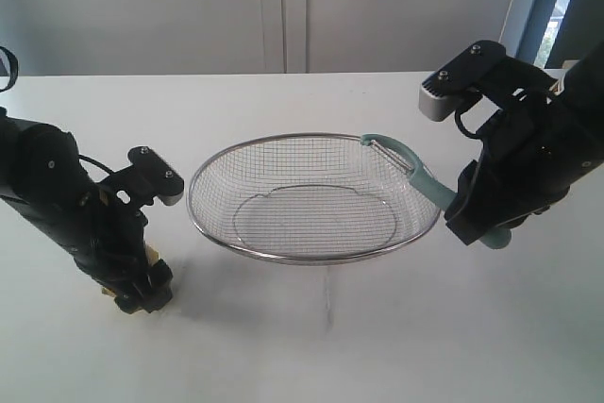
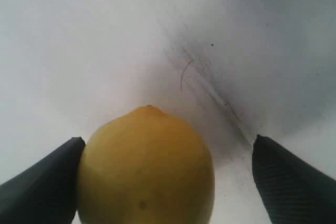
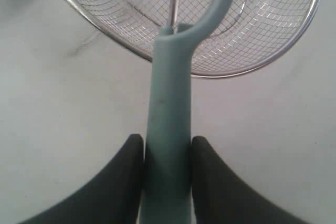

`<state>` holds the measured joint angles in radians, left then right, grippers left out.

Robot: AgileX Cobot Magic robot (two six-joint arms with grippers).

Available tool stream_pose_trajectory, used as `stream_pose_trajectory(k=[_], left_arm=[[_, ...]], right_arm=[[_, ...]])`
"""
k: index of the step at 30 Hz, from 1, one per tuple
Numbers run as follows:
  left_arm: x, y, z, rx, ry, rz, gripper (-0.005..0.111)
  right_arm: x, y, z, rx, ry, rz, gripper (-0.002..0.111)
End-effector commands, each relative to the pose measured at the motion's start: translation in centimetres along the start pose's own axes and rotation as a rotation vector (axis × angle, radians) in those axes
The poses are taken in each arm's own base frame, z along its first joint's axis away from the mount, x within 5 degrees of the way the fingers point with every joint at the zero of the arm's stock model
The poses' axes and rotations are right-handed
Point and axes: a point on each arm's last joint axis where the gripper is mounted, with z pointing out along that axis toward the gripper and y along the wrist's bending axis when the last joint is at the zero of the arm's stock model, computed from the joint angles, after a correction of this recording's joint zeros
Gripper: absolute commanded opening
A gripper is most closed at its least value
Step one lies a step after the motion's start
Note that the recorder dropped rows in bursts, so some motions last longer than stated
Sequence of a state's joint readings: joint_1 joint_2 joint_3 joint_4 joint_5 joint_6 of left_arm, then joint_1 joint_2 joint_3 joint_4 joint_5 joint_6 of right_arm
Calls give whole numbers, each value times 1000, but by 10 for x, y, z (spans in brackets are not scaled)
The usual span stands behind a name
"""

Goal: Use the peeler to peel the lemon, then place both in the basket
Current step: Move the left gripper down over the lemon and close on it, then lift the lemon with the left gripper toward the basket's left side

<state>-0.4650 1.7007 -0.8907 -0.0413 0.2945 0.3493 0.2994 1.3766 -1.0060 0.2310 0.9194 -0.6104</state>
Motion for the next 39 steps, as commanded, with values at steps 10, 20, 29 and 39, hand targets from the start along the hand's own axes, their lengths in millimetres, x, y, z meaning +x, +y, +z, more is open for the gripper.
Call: stream_pose_trajectory(k=[10, 20, 29, 39], left_arm=[[4, -3, 6, 24, 35, -6, 72], [6, -5, 6, 38, 61, -6, 11], [6, -6, -5, 41, 59, -9, 0], [6, -9, -36, 62, 77, -64, 0]], right_arm=[[0, 1, -2, 5, -15, 2, 0], [0, 1, -2, 5, -15, 2, 0], [0, 1, -2, 5, -15, 2, 0], [0, 1, -2, 5, -15, 2, 0]])
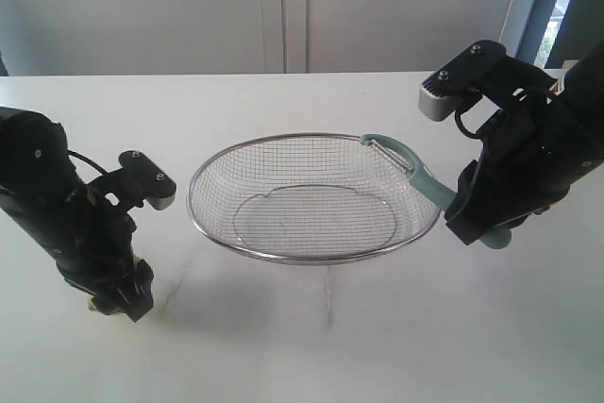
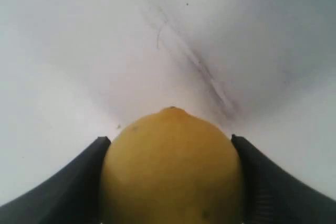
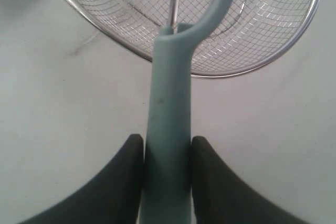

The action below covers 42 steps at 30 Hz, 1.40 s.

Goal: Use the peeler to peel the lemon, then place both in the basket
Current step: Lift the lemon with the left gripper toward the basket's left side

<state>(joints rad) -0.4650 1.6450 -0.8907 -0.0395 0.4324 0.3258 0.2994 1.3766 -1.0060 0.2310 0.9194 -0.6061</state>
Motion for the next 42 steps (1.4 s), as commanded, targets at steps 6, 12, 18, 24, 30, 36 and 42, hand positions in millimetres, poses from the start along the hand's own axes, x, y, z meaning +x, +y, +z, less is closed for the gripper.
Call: stream_pose_trajectory(k=[6, 12, 18, 24, 30, 36, 42], left_arm=[[-4, -8, -57, 36, -40, -50, 0], [-4, -17, -99, 62, -138, -60, 0], [-1, -31, -135, 115, -311, -18, 0], [4, -49, -161, 193, -449, 191, 0], [2, -53, -168, 185, -549, 308, 0], [-7, -48, -172, 124, -645, 263, 0], [-14, -39, -176, 19, -723, 244, 0]], right_arm=[[0, 1, -2, 5, -15, -2, 0], [0, 1, -2, 5, -15, -2, 0], [0, 1, -2, 5, -15, -2, 0], [0, 1, -2, 5, -15, -2, 0], [0, 1, -2, 5, -15, -2, 0], [0, 1, -2, 5, -15, -2, 0], [-1, 1, -2, 7, -18, -2, 0]])
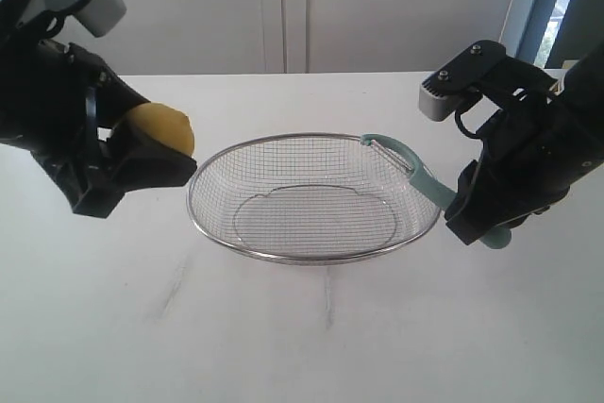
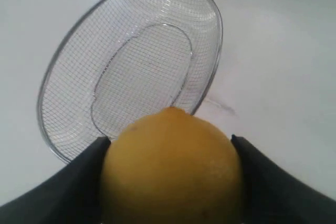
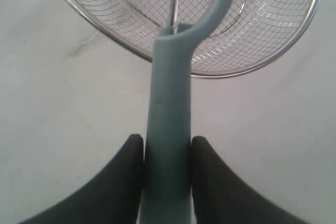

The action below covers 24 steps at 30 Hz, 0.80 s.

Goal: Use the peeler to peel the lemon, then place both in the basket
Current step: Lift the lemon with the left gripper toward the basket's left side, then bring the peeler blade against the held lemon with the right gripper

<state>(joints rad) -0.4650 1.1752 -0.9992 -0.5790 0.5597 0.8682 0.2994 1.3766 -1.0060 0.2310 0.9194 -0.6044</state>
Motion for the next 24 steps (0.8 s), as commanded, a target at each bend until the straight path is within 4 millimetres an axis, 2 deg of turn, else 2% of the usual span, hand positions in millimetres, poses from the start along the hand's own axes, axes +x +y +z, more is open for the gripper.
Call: stream_pose_trajectory(k=[1, 5, 11, 16, 24], left_arm=[[-8, 6, -3, -83, -77, 26, 0], [-10, 9, -4, -119, -95, 86, 0], [-15, 8, 3, -93, -153, 175, 0], [-19, 8, 14, -28, -213, 155, 0], [-13, 12, 32, 12, -183, 162, 0]], right_arm=[[-1, 1, -2, 10, -21, -4, 0], [-3, 0, -2, 19, -40, 47, 0], [-13, 4, 0, -56, -133, 256, 0], [-22, 12, 14, -221, -154, 306, 0], [-30, 19, 43, -387, -133, 347, 0]])
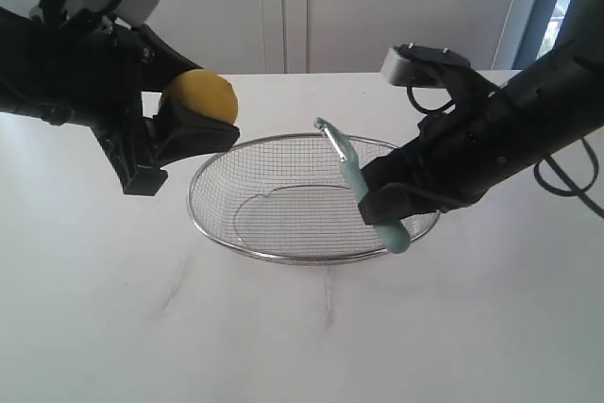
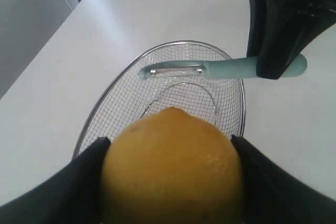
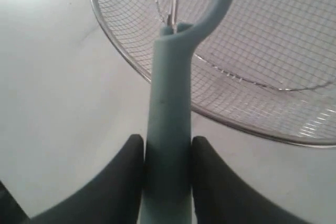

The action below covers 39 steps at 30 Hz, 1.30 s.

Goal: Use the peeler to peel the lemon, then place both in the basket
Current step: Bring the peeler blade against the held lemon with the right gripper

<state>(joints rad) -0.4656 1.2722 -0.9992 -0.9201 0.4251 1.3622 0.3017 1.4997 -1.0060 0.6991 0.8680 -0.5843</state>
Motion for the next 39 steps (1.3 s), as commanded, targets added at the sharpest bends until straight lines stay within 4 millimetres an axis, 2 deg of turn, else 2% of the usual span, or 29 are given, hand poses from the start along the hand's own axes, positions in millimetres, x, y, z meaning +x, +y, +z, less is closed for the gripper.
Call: stream_pose_trajectory(k=[1, 12, 19, 39], left_arm=[[0, -1, 6, 25, -11, -25, 0], [1, -8, 6, 101, -7, -36, 0], [1, -7, 6, 90, -7, -36, 0], [4, -5, 11, 89, 4, -47, 0]], right_arm=[[0, 5, 15, -94, 17, -5, 0], [0, 29, 28, -143, 25, -73, 0], [-3, 39, 28, -213, -8, -22, 0], [-1, 45, 27, -283, 22, 4, 0]])
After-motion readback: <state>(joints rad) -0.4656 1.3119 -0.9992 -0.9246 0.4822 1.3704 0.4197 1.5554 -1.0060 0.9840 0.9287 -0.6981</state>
